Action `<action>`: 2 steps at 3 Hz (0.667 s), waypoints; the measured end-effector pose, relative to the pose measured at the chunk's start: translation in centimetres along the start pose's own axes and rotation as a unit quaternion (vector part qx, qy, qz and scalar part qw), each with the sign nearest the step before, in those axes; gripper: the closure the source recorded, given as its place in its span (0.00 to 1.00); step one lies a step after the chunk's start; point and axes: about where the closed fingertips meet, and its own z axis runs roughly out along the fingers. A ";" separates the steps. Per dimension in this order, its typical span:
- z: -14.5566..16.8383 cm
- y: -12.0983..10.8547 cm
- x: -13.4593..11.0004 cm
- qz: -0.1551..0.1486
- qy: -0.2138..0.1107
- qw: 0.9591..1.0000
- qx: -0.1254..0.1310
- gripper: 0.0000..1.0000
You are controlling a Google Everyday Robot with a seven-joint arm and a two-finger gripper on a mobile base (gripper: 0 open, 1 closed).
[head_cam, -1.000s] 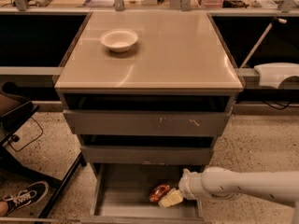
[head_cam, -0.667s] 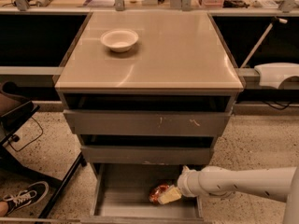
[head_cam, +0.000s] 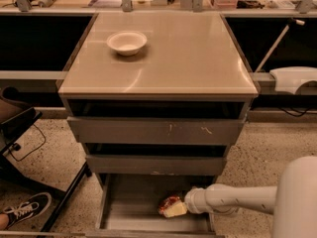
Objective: Pick coke can from bottom drawer and place on counter
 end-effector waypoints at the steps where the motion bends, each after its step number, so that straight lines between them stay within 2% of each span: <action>1: 5.3 -2.0 3.8 0.072 -0.012 0.997 0.031 0.00; 2: 6.3 -1.7 4.9 0.079 -0.010 0.996 0.032 0.00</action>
Offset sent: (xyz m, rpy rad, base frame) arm 0.0022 -0.0026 -0.0608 0.0176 0.0296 -0.1369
